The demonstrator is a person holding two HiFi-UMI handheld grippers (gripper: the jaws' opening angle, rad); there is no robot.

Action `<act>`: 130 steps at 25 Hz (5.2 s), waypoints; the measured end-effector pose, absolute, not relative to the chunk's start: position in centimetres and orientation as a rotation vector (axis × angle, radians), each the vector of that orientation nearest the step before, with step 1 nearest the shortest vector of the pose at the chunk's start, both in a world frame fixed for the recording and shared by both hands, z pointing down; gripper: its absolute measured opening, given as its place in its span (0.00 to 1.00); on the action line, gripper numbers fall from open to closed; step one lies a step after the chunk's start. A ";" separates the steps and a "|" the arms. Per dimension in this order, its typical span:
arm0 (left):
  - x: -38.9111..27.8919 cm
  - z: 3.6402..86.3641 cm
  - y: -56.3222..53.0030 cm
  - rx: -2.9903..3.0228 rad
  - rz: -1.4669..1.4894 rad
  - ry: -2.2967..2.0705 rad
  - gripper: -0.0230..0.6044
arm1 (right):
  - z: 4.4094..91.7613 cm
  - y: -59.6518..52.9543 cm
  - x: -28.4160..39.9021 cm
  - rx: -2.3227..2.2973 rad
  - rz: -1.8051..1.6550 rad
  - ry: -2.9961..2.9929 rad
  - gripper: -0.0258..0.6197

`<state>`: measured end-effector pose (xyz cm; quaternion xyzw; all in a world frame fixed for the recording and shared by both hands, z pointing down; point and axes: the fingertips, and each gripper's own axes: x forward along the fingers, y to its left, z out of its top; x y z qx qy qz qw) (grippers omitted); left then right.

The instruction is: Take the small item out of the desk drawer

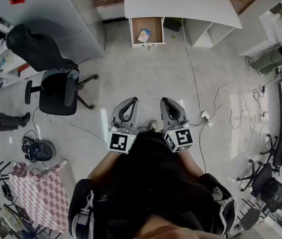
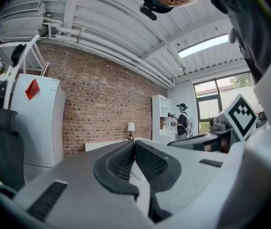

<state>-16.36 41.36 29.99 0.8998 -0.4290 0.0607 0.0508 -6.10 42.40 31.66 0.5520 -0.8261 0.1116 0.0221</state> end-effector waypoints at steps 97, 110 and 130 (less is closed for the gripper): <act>1.2 92.3 -24.8 2.110 1.213 -1.053 0.59 | 63.8 -19.5 8.2 1.191 0.811 -2.399 0.09; 0.3 100.0 -27.7 1.994 1.363 -1.026 0.67 | 68.7 -19.7 10.9 1.194 0.891 -2.329 0.09; 0.2 102.8 -29.6 2.002 1.447 -1.027 0.73 | 71.9 -19.4 11.2 1.214 0.964 -2.270 0.09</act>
